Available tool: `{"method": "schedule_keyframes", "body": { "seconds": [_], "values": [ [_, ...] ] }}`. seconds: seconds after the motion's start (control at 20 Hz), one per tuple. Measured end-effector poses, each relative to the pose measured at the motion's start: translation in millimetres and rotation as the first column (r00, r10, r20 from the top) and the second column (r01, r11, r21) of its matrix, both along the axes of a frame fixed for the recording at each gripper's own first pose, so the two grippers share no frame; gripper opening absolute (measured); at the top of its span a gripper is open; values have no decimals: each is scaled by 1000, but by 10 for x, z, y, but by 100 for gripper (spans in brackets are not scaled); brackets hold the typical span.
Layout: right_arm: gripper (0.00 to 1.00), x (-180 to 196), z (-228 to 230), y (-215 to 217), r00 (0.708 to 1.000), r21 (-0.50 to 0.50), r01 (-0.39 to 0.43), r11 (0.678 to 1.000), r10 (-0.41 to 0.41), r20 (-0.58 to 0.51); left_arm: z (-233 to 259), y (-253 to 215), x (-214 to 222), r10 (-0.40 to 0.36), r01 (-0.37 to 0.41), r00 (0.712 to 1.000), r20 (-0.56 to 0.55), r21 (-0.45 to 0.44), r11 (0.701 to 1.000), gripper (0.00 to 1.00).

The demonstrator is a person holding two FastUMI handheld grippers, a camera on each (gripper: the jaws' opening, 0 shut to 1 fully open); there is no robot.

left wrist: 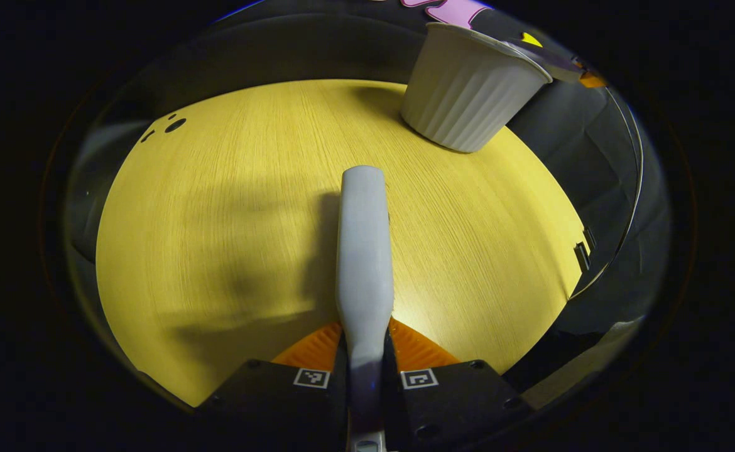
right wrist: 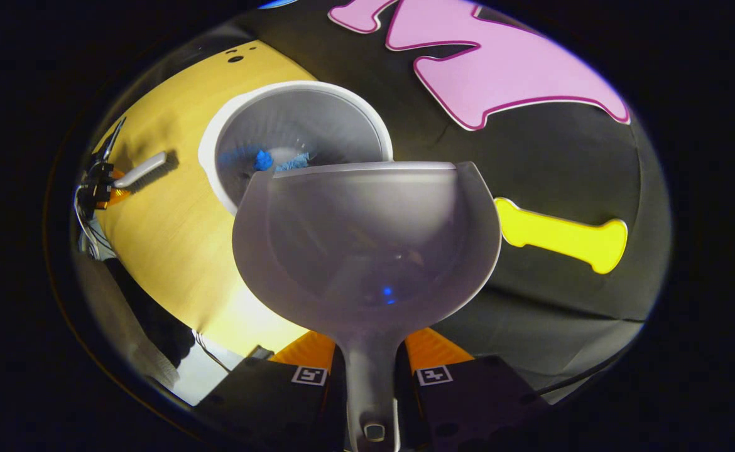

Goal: Pick up the small broom and dustpan from the desktop, sweep the trash into the dustpan with the broom, and then empty the trash into the garbage bin.

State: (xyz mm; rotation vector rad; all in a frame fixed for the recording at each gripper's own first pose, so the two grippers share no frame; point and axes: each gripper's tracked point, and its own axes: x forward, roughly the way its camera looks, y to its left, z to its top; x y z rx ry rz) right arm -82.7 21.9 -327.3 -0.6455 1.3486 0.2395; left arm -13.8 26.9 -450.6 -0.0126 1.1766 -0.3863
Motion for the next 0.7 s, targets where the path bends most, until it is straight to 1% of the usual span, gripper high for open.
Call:
{"method": "schedule_keyframes", "body": {
  "seconds": [0.05, 0.1, 0.25, 0.3, 0.45, 0.5, 0.55, 0.6, 0.7],
  "values": [
    [37, -38, 43, 23, 1000, 42, 22, 999, -22, 11, 4, -4, -5, 3, -3, 1000, -2, 3, 1000, 30],
    [37, -67, 87, 62, 999, 83, 45, 996, -47, 25, 3, -5, -11, 1, -1, 1000, -1, 8, 1000, 27],
    [36, -188, 279, 161, 992, 186, 79, 979, -95, 80, 16, -8, -24, -4, 4, 1000, 8, 25, 1000, 27],
    [36, -255, 350, 205, 990, 217, 82, 973, -105, 97, 20, 2, -26, -1, 1, 1000, 8, 30, 1000, 24],
    [36, -520, 472, 419, 985, 309, 77, 948, -121, 126, 29, 19, -28, 12, -12, 1000, 3, 38, 999, 27],
    [41, -626, 481, 493, 984, 331, 71, 941, -120, 131, 33, 26, -28, 14, -14, 1000, 2, 42, 999, 27],
    [42, -742, 480, 559, 985, 349, 64, 935, -116, 131, 30, 29, -38, 14, -14, 1000, 3, 47, 999, 27],
    [36, -859, 465, 637, 985, 365, 57, 929, -111, 130, 36, 34, -45, 14, -14, 1000, 4, 50, 999, 27],
    [36, -1087, 408, 775, 987, 401, 54, 914, -111, 119, 40, 37, -40, 13, -13, 1000, 7, 57, 998, 27]
  ]
}}
